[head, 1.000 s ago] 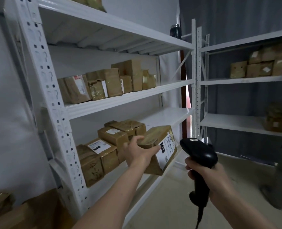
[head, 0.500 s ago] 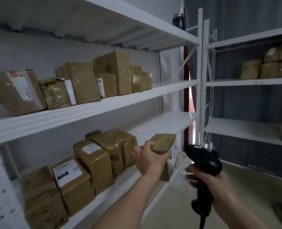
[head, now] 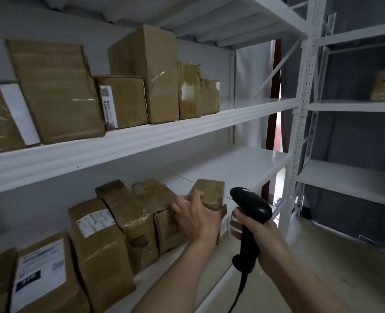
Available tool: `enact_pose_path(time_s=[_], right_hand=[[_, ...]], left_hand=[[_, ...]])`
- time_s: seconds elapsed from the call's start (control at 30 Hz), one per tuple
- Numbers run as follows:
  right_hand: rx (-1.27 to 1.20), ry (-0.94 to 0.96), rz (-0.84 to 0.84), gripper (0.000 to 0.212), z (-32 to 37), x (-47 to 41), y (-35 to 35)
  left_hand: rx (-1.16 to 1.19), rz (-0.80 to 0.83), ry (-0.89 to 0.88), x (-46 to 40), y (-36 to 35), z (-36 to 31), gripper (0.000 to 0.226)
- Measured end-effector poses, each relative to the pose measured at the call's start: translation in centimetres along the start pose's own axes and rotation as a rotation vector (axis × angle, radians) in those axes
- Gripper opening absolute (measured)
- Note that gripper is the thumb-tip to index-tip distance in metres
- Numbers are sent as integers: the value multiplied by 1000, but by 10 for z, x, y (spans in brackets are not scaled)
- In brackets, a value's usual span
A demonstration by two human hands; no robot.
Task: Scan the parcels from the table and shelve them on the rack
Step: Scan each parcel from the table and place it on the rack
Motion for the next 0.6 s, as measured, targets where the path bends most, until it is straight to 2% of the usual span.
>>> enact_pose_path(time_s=[0.13,0.23,0.33,0.47,0.6], right_hand=[[58,-75,59,34,-9,-36,-9],[109,-107,69,25,-12,-55,-12],[155,-131,81,17,-9,-74,-12],[161,-169,90,22,-14,-101,-11],[128,-225,142,21,-24,-116,-20]], left_hand=[[12,-24,78,8,-18,6,40],[3,-31,100,16,-27,3,50],[-94,-65,-43,24,-35,-4,60],[-336,-75,-339,20,-35,-4,50],[-611,88,-427,-2,-37,-3,37]])
Point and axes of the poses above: each hand's wrist, its own x-axis away from the middle knuckle, its own y-axis out of the back of the hand, z = x × y, the point moved 7 cm from there along -x, towards the middle knuckle, and after that the axes turned 14 degrees about -y, right-handed, at the moved point
